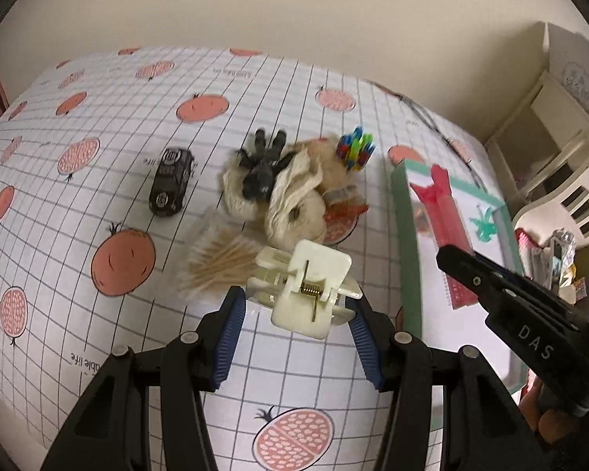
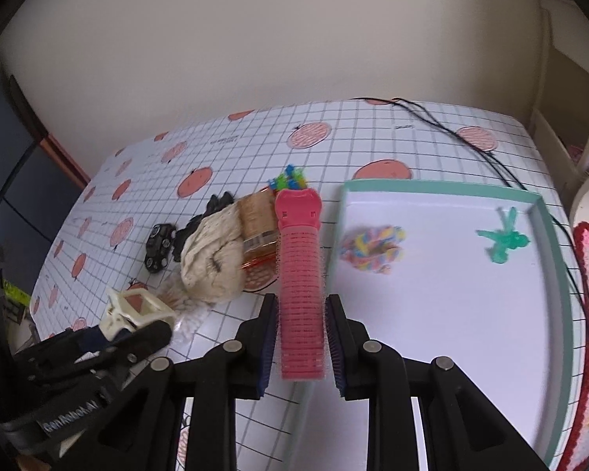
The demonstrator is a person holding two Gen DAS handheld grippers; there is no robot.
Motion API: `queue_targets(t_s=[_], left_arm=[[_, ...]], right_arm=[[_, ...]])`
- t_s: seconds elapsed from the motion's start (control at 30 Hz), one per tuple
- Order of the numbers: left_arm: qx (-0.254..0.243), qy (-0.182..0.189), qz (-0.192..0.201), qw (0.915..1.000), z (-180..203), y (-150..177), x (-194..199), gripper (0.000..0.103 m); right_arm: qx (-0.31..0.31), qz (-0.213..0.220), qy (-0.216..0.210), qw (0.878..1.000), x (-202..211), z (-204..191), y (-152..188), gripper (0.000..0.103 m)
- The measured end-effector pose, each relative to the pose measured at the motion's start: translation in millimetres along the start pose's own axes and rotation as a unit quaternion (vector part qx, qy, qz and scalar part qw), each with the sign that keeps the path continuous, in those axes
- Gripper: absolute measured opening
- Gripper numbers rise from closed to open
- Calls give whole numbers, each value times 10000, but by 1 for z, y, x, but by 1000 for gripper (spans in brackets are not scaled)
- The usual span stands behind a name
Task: Organize objects
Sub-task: 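Carry the claw clip and pink roller over the green tray with both tools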
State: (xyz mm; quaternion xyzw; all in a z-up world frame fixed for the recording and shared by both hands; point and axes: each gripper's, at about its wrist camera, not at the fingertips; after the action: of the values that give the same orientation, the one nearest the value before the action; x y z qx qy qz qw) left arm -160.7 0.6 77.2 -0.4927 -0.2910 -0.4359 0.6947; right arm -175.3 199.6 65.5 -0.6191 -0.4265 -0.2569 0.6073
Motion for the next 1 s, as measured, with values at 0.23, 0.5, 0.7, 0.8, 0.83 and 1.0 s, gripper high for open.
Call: queue_targets(t_s=[0.23, 0.5, 0.7, 0.8, 0.83, 1.0], left_arm=[[-93, 259, 387, 9989, 16, -5, 8, 54], [-432, 520, 708, 9952, 46, -11, 7, 54], [-719, 719, 848, 9912, 73, -14, 2, 54], [-828, 802, 919, 9891, 85, -15, 0, 54], [-854, 825, 938, 9885, 89, -15, -2, 54], [-1009, 823, 904, 9874, 103, -17, -16, 54]], right_arm=[[-224, 52, 148, 9996, 5, 31, 0, 26], [-663, 219, 292, 9971, 16, 76, 1, 26], [-820, 305, 534, 9947, 22, 103, 3, 26], [-933, 325, 662, 9929, 23, 117, 7, 26], [-974, 324, 715, 9921, 23, 122, 8, 26], [-1114, 350, 920, 9889, 21, 143, 11, 26]])
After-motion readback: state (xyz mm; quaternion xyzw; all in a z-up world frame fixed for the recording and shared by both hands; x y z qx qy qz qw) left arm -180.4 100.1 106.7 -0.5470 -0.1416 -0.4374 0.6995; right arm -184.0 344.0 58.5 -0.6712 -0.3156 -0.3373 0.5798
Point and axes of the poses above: each gripper's, at about its wrist camera, not at the fingertips, and x roughly against the way its jaws point, z to its right, y to its underside, and after that the axes turned 9 degrees about y, right-handed
